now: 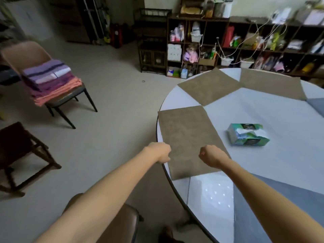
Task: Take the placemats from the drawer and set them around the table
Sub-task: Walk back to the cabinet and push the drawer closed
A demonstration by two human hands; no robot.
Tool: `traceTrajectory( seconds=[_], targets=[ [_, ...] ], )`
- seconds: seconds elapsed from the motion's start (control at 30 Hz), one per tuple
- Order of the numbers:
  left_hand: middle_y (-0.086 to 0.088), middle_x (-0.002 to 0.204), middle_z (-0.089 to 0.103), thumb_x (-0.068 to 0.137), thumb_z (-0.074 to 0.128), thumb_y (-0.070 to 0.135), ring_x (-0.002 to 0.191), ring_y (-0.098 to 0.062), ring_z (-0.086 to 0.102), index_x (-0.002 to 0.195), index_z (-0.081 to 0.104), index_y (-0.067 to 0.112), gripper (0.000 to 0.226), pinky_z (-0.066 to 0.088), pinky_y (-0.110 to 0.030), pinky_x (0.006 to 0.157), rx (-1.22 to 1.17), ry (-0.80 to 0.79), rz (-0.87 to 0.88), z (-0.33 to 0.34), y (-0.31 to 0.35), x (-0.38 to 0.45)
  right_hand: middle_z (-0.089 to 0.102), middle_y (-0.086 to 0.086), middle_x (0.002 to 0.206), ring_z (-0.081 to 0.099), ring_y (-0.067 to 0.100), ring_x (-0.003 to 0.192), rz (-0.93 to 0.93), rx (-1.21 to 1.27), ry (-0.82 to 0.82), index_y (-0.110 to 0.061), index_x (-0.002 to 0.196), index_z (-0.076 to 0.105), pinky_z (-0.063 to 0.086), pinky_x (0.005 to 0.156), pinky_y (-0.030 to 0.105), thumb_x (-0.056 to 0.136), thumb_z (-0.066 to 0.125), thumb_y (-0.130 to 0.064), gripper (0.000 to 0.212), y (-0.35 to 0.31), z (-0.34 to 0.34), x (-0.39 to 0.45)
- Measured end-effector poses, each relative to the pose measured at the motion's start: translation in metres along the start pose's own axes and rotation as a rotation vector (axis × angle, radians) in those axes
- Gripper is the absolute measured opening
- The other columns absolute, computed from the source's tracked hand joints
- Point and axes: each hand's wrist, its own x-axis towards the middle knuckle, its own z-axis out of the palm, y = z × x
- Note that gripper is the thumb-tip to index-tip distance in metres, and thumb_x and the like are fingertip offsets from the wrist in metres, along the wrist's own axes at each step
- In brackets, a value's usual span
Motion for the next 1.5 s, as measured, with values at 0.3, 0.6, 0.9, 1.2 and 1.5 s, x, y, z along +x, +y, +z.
traceTrajectory(
  seconds=[0.3,0.6,0.9,1.2,1.5],
  targets=[
    [-0.014,0.112,0.064,0.094,0.047,0.025,0.101,-0.033,0.062,0.102,0.064,0.006,0.026,0.042,-0.031,0.068,0.007,0.001,0.05,-0.059,-0.084,0.07,0.064,0.014,0.107,0.062,0.034,0.093,-0.043,-0.005,-0.015,-0.008,0.101,0.063,0.05,0.075,0.034,0.091,0.048,-0.026,0.026,-0.061,-0.038,0.111],
    [-0.009,0.115,0.066,0.092,0.048,0.027,0.103,-0.028,0.063,0.109,0.068,0.013,0.029,0.05,-0.034,0.082,-0.012,0.003,0.062,-0.112,-0.241,0.191,0.064,0.014,0.1,0.059,0.031,0.085,0.035,-0.04,0.006,-0.008,0.086,0.058,0.043,0.068,0.029,0.09,0.046,-0.023,0.019,-0.126,-0.067,0.252],
    [-0.006,0.115,0.064,0.094,0.047,0.028,0.106,-0.027,0.06,0.11,0.066,0.013,0.029,0.047,-0.03,0.08,0.001,0.09,0.093,-0.214,-0.483,0.286,0.065,0.019,0.111,0.061,0.036,0.1,0.069,0.002,0.017,-0.004,0.1,0.063,0.048,0.08,0.036,0.091,0.045,-0.023,0.027,-0.283,-0.141,0.464],
    [-0.004,0.118,0.064,0.094,0.048,0.031,0.107,-0.026,0.06,0.113,0.064,0.014,0.031,0.048,-0.032,0.085,-0.02,0.079,-0.014,-0.306,-0.673,0.421,0.064,0.016,0.105,0.06,0.034,0.095,-0.012,0.047,0.071,-0.003,0.097,0.063,0.044,0.072,0.03,0.09,0.043,-0.019,0.026,-0.407,-0.236,0.681],
    [-0.001,0.12,0.062,0.09,0.047,0.03,0.109,-0.025,0.059,0.11,0.066,0.02,0.029,0.047,-0.031,0.088,-0.148,0.15,-0.132,-0.433,-0.794,0.608,0.064,0.017,0.109,0.059,0.034,0.096,-0.054,0.188,0.115,-0.001,0.102,0.063,0.044,0.073,0.032,0.092,0.043,-0.015,0.026,-0.445,-0.355,0.925]
  ],
)
